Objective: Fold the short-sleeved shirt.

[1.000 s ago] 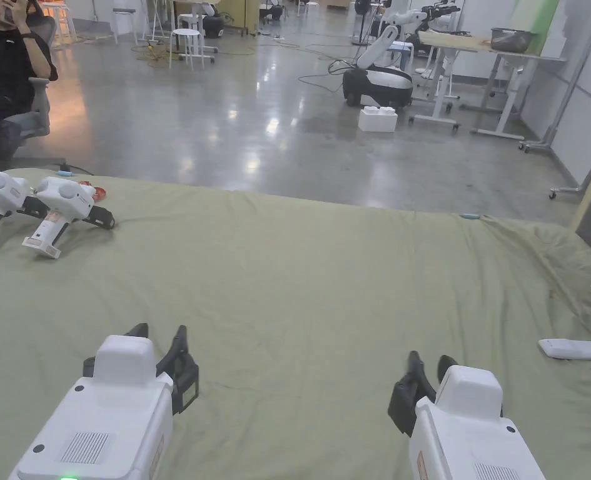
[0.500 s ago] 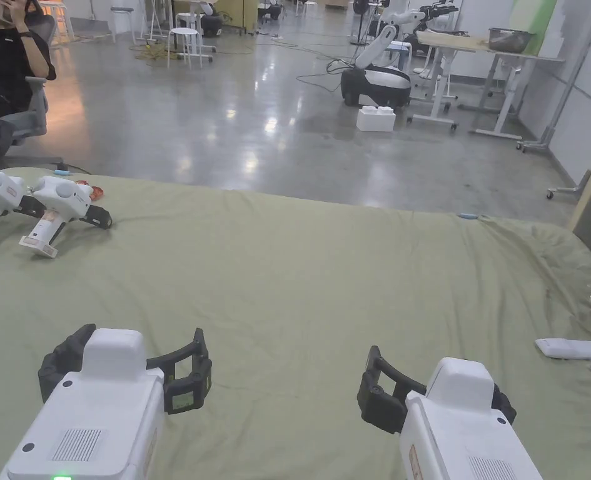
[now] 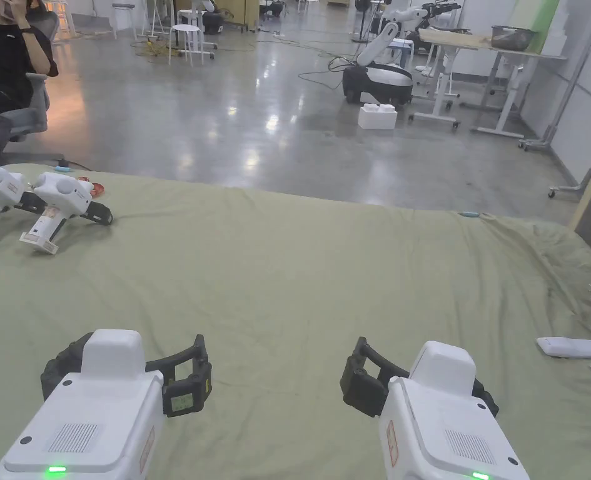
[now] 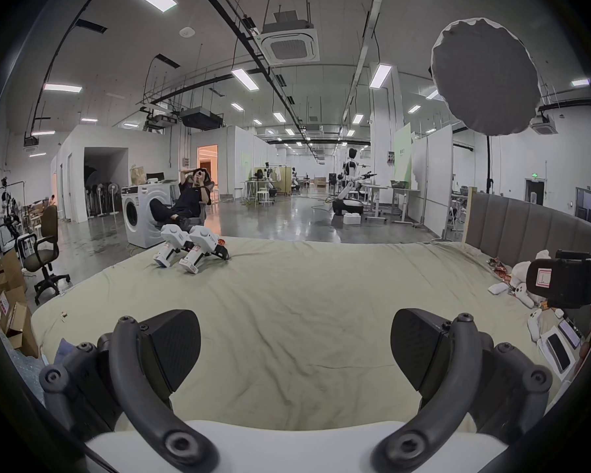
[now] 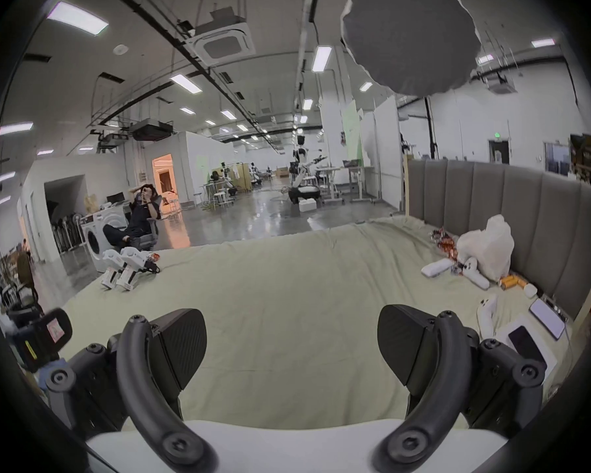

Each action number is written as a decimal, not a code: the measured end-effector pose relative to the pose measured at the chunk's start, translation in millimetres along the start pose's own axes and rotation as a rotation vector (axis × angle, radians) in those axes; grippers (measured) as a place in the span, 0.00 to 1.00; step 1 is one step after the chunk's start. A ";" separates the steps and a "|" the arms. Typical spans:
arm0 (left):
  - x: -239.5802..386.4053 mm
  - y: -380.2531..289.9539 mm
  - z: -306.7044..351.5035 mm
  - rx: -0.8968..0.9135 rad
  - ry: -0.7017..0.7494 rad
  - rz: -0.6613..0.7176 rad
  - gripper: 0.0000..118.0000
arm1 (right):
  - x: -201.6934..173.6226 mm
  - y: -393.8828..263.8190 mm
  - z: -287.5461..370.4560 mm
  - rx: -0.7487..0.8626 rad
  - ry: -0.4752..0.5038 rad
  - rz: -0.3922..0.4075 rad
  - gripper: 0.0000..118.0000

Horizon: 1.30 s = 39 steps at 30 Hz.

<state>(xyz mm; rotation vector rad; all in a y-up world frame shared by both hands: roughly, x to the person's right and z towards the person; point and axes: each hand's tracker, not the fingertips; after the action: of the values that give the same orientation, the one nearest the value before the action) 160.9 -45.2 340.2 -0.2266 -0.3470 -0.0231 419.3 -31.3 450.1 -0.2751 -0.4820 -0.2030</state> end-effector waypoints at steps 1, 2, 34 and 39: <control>-0.2 -0.2 -0.3 -0.004 -0.001 0.008 0.96 | 0.5 1.1 -1.0 -0.008 -0.001 -0.007 0.88; -0.9 -0.5 -1.0 -0.008 -0.002 0.016 0.96 | 0.5 2.1 -1.4 -0.021 -0.007 -0.015 0.88; 5.3 -1.5 -2.5 0.018 0.014 -0.025 0.96 | 4.1 1.5 -2.9 -0.045 -0.095 0.032 0.88; 3.3 -4.5 -1.5 0.037 0.017 -0.028 0.97 | 3.2 0.6 -1.9 -0.016 -0.069 0.060 0.88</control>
<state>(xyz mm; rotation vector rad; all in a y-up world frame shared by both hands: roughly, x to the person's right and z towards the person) 164.3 -49.9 340.9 -0.1846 -0.3338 -0.0462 423.1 -31.8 449.9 -0.3128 -0.5396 -0.1395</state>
